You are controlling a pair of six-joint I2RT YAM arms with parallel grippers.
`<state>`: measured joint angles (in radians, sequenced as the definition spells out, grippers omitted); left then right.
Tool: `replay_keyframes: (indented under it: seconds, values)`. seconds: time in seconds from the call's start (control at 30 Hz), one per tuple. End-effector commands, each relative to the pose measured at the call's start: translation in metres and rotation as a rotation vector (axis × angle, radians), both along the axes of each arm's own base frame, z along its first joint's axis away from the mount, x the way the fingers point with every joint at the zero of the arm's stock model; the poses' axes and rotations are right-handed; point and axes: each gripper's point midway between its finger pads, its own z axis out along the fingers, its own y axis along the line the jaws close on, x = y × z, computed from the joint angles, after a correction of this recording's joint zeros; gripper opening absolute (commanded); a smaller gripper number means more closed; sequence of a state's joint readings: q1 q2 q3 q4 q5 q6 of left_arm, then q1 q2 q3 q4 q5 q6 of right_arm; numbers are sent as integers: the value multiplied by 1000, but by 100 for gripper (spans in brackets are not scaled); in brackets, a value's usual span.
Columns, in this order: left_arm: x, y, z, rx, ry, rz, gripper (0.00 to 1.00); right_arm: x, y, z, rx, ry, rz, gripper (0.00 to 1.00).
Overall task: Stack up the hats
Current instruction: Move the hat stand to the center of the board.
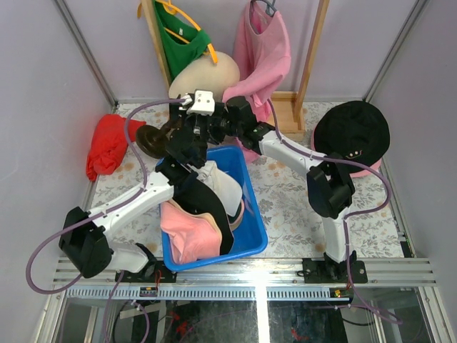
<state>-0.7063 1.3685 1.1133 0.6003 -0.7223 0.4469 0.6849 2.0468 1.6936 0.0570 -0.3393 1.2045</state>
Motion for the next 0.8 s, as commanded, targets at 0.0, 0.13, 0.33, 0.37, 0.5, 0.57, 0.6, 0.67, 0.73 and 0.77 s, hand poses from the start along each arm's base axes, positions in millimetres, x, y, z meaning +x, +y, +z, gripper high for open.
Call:
replay_keyframes:
  seconds: [0.0,0.13,0.33,0.37,0.5,0.57,0.6,0.67,0.73,0.77]
  values:
    - [-13,17,-7,-113,-34,32,86,4,-2,66,68,-158,37,55]
    - [-24,38,-20,-160,-17,99,86,4,-7,64,52,-166,22,55]
    - [-33,79,-30,-233,7,277,86,4,-12,63,25,-182,9,55]
    - [-33,88,-33,-232,21,328,86,4,-13,63,18,-183,5,55]
    - [-14,104,-58,-213,165,402,91,4,-22,72,-9,-216,-23,55]
    - [1,98,-68,-238,261,334,93,4,-27,75,-25,-231,-37,55]
    - [10,88,-63,-256,298,261,93,5,-29,76,-33,-238,-44,55]
    - [20,84,-68,-272,371,228,93,5,-33,79,-45,-248,-56,55]
    - [32,71,-74,-256,440,156,93,4,-37,82,-58,-258,-65,55]
    - [40,67,-81,-241,482,144,93,3,-39,83,-66,-266,-68,55]
